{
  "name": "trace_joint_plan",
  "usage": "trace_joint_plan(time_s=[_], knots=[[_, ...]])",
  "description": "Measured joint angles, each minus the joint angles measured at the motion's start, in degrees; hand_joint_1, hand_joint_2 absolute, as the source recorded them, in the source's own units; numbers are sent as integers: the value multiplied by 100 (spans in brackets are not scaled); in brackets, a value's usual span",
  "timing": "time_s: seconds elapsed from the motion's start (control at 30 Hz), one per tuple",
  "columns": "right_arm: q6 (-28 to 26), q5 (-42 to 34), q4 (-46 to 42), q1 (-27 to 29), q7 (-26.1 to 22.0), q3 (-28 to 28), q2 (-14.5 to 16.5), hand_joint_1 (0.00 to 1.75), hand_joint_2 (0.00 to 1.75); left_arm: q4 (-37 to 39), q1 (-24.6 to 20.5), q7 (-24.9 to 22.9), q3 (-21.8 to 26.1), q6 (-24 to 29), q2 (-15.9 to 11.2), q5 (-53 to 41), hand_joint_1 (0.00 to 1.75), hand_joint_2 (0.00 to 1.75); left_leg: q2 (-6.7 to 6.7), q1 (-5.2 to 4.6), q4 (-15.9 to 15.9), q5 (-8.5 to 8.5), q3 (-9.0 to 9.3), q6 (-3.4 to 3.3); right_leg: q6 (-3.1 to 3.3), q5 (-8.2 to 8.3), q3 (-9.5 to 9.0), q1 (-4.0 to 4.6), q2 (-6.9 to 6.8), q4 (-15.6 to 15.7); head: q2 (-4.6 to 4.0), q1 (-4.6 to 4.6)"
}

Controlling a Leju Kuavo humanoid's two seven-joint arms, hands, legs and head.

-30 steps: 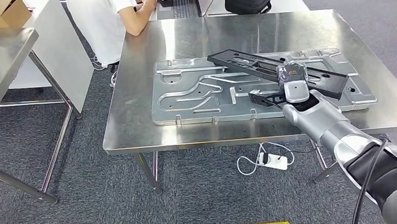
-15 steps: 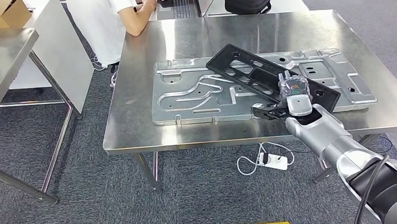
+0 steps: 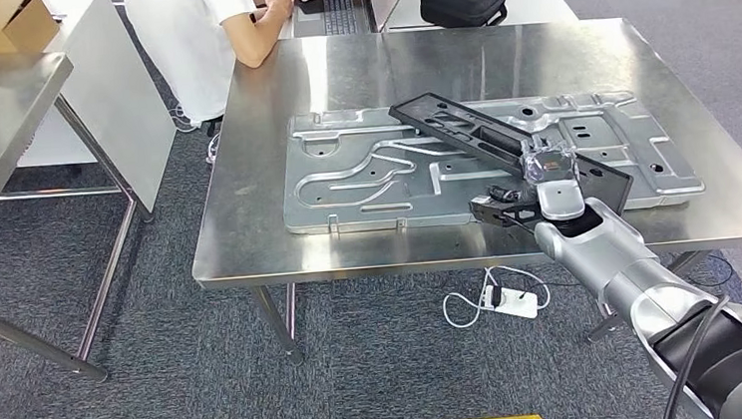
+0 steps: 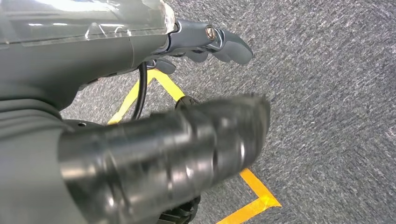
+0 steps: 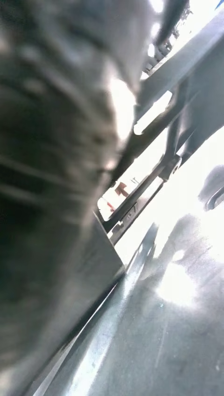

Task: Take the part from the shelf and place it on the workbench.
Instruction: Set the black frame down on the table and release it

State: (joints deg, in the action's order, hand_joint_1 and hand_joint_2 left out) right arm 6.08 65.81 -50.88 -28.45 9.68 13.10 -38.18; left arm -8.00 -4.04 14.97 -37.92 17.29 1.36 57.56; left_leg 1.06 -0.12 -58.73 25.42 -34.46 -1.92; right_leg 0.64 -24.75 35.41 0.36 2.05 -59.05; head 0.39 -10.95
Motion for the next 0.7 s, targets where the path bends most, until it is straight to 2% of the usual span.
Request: trace_joint_plan(time_s=[0.5,0.7], knots=[[-3,34,-1,79,-7,-100,-4,0,0,0,0,12,0,-8,0,4,0,0,0,0,0,0,1,0,0,0,1,0,0,0,0,0],[149,34,-161,137,-4,-195,-163,0,0,0,3,37,0,-108,-2,21,0,0,1,-25,-22,18,-6,-29,-12,1,-2,-23,3,8,0,0]])
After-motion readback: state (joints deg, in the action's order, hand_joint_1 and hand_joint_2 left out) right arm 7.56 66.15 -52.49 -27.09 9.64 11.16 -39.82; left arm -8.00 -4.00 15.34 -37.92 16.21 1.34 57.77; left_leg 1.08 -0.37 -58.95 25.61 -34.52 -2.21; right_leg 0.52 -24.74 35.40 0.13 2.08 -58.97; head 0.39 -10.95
